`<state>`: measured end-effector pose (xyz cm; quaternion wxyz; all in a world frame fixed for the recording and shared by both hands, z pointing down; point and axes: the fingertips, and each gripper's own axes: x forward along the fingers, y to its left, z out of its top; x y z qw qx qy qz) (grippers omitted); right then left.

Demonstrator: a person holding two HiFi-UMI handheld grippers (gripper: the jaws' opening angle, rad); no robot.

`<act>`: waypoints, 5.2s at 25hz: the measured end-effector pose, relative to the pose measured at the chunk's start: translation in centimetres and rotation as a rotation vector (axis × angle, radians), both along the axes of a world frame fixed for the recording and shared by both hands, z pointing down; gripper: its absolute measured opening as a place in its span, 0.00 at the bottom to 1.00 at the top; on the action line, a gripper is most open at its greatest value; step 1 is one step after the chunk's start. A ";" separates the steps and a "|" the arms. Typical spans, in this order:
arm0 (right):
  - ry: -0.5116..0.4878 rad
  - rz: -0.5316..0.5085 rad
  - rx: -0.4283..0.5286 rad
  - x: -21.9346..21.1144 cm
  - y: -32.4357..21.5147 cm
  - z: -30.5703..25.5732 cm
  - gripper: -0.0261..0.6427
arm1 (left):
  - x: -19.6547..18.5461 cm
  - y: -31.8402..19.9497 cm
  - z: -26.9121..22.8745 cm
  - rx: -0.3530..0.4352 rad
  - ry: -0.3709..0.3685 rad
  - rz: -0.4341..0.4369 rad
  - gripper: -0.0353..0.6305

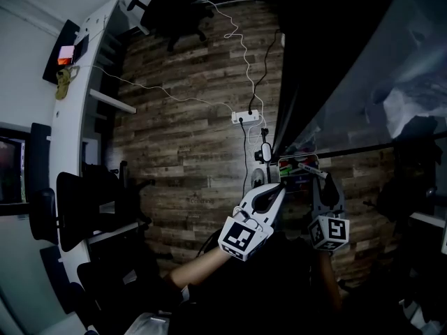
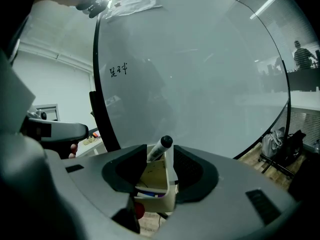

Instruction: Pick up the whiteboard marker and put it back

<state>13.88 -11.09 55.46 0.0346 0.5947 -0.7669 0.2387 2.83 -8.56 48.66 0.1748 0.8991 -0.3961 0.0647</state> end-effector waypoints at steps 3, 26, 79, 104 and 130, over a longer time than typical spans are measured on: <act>-0.001 -0.004 0.003 -0.1 0.0 -0.2 0.30 | -0.1 0.0 0.0 -0.001 -0.001 -0.001 0.06; -0.037 0.001 0.032 -0.2 0.4 -1.1 0.19 | -0.2 0.3 0.2 -0.001 -0.005 0.000 0.06; 0.006 0.001 0.167 -0.1 3.0 -5.1 0.16 | -0.4 2.8 -2.6 0.092 0.009 -0.019 0.06; 0.047 0.010 0.261 0.5 8.8 -9.2 0.16 | -1.3 7.5 -5.7 0.169 0.022 -0.088 0.06; 0.073 0.049 0.298 0.4 13.2 -14.8 0.16 | -1.7 6.5 -10.0 0.190 0.046 -0.032 0.06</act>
